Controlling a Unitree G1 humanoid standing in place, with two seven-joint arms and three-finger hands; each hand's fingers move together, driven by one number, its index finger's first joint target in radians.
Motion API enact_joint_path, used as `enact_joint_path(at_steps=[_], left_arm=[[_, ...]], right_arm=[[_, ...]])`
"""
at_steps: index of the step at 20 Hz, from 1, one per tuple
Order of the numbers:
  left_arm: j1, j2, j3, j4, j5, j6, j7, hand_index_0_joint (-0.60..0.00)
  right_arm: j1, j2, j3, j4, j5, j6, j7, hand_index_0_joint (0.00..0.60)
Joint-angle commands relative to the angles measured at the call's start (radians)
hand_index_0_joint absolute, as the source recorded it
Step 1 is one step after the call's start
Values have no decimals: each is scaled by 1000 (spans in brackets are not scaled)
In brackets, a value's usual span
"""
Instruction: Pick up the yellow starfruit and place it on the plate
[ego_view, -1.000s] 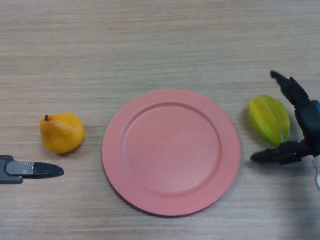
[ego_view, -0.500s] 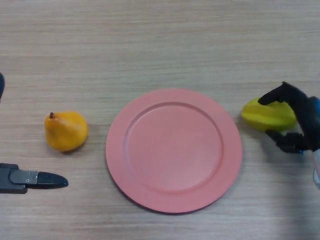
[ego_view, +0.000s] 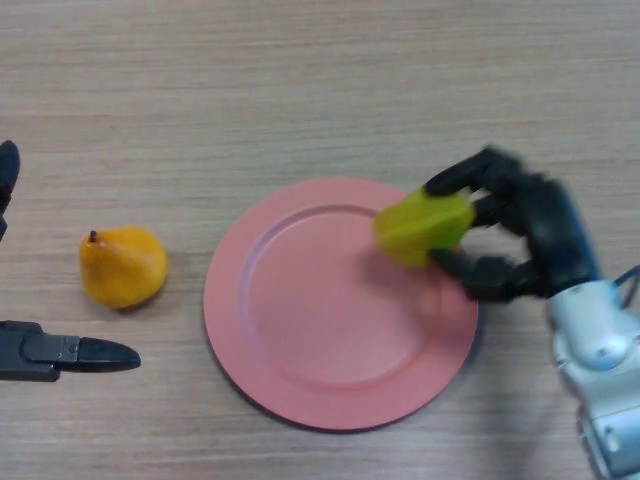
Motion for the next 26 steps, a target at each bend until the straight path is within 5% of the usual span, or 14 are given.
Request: enact_joint_path(at_steps=[1, 6, 8, 12, 13, 17, 22, 26], left_arm=[[-19, 50, 50, -59, -32, -65, 2, 0], [-22, 45, 21, -58, -40, -58, 6, 0], [-28, 39, 6, -41, -28, -94, 19, 0], [-52, 55, -30, -45, -19, -77, 40, 0], [-60, 60, -38, -50, -23, -54, 40, 0], [-63, 53, -36, -69, -122, 37, 44, 0], [-74, 56, -78, -59, -146, 49, 53, 0], [-80, 64, -70, -66, -175, 56, 46, 0]], right_arm=[[-28, -11, 4, -79, 47, -84, -87, 600], [-8, -10, 155, -48, 189, -67, -201, 600], [20, -10, 172, -106, 287, 28, -141, 550], [4, -10, 127, -184, 351, 85, -66, 57], [-2, -10, 108, -210, 365, 111, -49, 0], [15, -10, -13, -360, 359, 176, -63, 0], [152, -18, -141, -760, 364, 250, 26, 0], [232, -37, -178, -826, 335, 246, 52, 0]])
